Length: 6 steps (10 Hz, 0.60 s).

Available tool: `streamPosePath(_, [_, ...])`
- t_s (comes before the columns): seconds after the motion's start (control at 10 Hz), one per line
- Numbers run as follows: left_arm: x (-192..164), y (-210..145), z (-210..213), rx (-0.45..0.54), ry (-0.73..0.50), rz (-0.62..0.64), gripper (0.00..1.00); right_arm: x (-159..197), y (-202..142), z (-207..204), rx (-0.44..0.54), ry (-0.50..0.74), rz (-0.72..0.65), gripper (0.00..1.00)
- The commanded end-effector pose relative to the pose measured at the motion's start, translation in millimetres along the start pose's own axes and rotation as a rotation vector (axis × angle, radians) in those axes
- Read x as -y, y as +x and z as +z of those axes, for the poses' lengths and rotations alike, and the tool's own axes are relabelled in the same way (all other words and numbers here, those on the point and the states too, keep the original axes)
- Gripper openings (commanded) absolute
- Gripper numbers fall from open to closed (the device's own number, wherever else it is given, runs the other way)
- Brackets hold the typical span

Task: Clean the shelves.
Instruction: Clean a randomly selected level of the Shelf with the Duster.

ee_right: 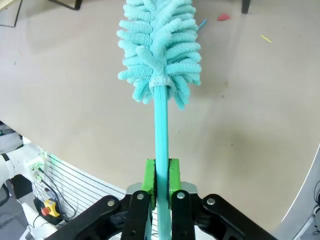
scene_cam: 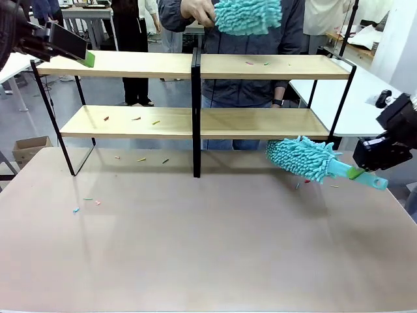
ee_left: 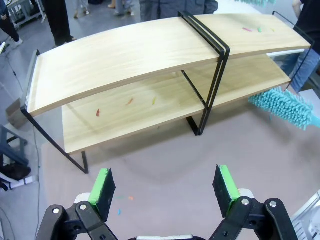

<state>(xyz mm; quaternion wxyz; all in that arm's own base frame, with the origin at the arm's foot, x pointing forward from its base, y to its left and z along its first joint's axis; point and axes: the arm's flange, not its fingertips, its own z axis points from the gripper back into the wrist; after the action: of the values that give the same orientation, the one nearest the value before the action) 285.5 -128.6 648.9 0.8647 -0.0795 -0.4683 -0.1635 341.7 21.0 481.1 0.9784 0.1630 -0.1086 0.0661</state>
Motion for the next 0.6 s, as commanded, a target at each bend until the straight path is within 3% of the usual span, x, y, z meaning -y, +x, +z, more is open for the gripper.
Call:
streamPosePath(0.0, [-1.7,0.4,-0.4,0.006,-0.004,0.003,1.00,6.8,-6.1,-17.1,0.034,-0.025,-0.072,0.13])
streamPosePath(0.1, [-1.7,0.4,-0.4,0.006,-0.004,0.003,1.00,3.9,-6.0,-23.2,0.111,-0.081,-0.119,0.13])
streamPosePath(0.2, [-1.7,0.4,-0.4,0.006,-0.004,0.003,1.00,3.0,2.0,-3.1,0.001,-0.004,-0.020,0.13])
streamPosePath(0.5, [-1.7,0.4,-0.4,0.006,-0.004,0.003,1.00,13.0,13.4,-23.5,0.030,-0.025,-0.087,0.13])
